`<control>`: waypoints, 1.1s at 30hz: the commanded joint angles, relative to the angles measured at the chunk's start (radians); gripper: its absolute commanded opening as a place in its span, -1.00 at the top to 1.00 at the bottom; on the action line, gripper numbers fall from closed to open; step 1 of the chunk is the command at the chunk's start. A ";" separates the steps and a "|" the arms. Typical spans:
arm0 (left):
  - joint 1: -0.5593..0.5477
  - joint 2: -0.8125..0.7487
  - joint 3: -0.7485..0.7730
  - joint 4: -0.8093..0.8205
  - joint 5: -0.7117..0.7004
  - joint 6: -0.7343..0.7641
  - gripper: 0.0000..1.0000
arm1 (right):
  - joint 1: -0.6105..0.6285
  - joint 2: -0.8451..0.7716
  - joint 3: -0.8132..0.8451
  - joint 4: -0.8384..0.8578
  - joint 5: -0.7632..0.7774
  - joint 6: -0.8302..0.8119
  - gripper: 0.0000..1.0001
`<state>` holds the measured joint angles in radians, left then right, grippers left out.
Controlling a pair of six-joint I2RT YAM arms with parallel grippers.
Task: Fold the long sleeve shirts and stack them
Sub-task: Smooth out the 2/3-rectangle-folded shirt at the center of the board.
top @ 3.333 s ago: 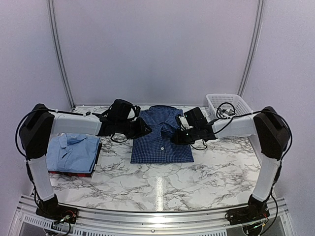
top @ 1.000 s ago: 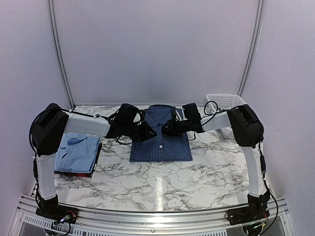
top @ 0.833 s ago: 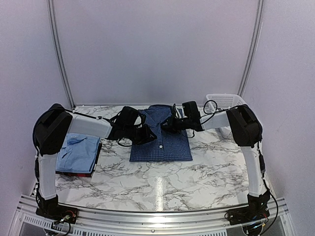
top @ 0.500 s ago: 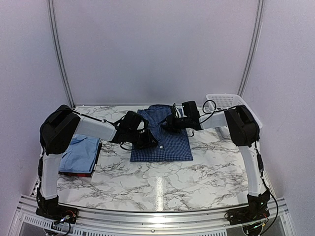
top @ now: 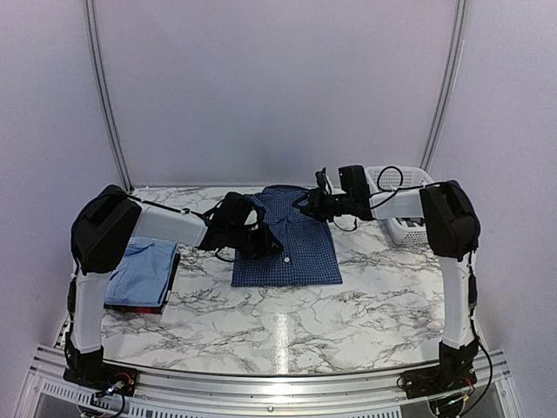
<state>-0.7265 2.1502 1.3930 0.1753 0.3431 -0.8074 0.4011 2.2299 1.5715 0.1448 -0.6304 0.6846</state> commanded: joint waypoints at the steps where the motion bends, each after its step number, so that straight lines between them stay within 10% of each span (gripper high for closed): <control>1: -0.004 -0.011 0.040 0.018 0.013 0.005 0.63 | 0.005 -0.109 -0.078 -0.034 0.068 -0.026 0.27; 6: -0.004 -0.002 0.057 0.017 0.016 0.001 0.62 | 0.018 -0.107 -0.099 -0.109 0.073 -0.079 0.84; 14: -0.003 -0.004 0.052 0.016 0.010 0.002 0.63 | 0.081 0.020 0.005 -0.130 -0.027 -0.089 0.94; 24: -0.004 0.014 0.060 0.016 0.016 -0.003 0.62 | 0.084 0.135 0.079 -0.140 -0.040 -0.081 0.79; 33: -0.006 0.088 0.092 0.020 0.030 -0.019 0.63 | 0.056 0.133 0.088 -0.103 -0.024 -0.044 0.18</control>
<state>-0.7265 2.1952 1.4593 0.1799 0.3588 -0.8181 0.4835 2.3615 1.6360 0.0147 -0.6735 0.6182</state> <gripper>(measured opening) 0.186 0.392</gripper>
